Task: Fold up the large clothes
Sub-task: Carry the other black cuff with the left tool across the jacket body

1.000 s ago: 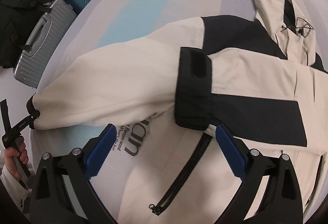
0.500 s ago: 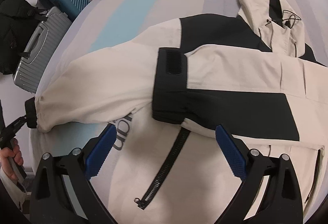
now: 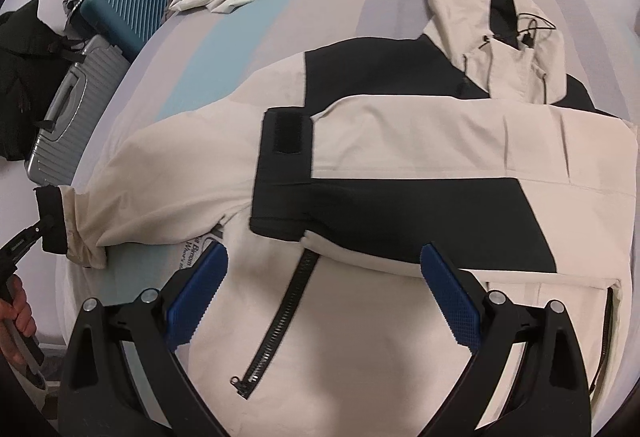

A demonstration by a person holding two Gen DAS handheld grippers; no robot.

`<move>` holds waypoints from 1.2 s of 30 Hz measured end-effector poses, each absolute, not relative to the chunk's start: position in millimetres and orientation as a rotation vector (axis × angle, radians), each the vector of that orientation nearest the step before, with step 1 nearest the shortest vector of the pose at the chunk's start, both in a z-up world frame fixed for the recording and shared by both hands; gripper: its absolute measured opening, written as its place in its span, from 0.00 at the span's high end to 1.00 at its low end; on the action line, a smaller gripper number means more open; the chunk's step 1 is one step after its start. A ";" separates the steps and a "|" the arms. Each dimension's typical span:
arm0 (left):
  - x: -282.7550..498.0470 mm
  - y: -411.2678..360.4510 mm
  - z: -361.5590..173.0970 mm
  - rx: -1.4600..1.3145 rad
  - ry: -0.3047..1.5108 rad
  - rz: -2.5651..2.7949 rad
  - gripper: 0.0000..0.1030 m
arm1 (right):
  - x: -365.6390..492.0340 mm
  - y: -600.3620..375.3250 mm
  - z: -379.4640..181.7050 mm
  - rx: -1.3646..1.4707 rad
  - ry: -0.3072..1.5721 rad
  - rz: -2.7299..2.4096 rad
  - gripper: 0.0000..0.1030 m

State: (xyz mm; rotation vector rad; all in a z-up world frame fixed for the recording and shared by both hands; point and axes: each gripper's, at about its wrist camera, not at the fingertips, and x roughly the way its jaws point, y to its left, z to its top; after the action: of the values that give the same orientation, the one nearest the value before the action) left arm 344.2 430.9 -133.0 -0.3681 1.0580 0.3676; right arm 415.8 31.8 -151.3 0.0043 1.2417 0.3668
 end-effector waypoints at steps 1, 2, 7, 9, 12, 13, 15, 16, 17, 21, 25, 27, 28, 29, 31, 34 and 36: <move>347.2 421.9 -130.0 -0.365 1.055 0.359 0.96 | 415.8 27.3 -150.8 0.007 1.239 0.365 0.10; 349.9 414.5 -128.0 -0.363 1.055 0.349 0.96 | 415.6 23.7 -150.2 0.009 1.238 0.364 0.10; 366.6 377.0 -118.0 -0.339 1.043 0.318 0.96 | 415.1 1.7 -148.0 0.003 1.218 0.350 0.10; 375.1 360.7 -114.1 -0.320 1.041 0.302 0.96 | 415.6 -9.4 -146.6 0.001 1.207 0.344 0.10; 387.0 335.0 -108.7 -0.288 1.036 0.277 0.96 | 417.7 -27.6 -145.3 0.008 1.196 0.331 0.10; 392.8 323.8 -107.4 -0.269 1.038 0.268 0.96 | 418.7 -32.4 -145.4 0.012 1.194 0.328 0.10; 400.3 309.2 -106.9 -0.253 1.042 0.259 0.96 | 422.2 -46.9 -144.8 0.020 1.186 0.312 0.10; 404.5 303.1 -107.2 -0.251 1.046 0.254 0.96 | 423.9 -51.6 -144.2 0.021 1.184 0.306 0.10; 410.1 292.6 -107.4 -0.240 1.050 0.248 0.96 | 425.8 -59.9 -142.6 0.025 1.178 0.301 0.10; 424.3 262.9 -105.3 -0.217 1.052 0.232 0.96 | 432.0 -88.9 -138.0 0.027 1.166 0.277 0.10; 439.5 231.4 -107.1 -0.202 1.061 0.218 0.96 | 438.0 -119.9 -137.6 0.019 1.167 0.251 0.10; 447.4 216.6 -108.1 -0.203 1.063 0.207 0.96 | 440.1 -134.3 -138.4 0.013 1.172 0.236 0.10; 450.8 210.1 -108.5 -0.203 1.063 0.203 0.96 | 441.6 -142.0 -138.6 0.014 1.175 0.231 0.10; 455.6 200.4 -109.2 -0.201 1.063 0.196 0.96 | 441.8 -147.6 -138.4 0.013 1.176 0.227 0.10; 465.2 179.9 -110.1 -0.195 1.063 0.173 0.96 | 442.8 -159.7 -137.8 0.010 1.175 0.219 0.10; 477.1 154.8 -111.3 -0.178 1.071 0.150 0.96 | 444.9 -178.6 -137.3 0.011 1.170 0.207 0.10; 486.8 136.8 -115.7 -0.158 1.088 0.137 0.96 | 446.4 -191.6 -137.3 0.014 1.165 0.197 0.10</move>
State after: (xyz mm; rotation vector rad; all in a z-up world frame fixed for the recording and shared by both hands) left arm 486.8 136.8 -115.7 -0.1576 1.0881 0.1365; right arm 446.4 -191.6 -137.3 0.0144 1.1653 0.1966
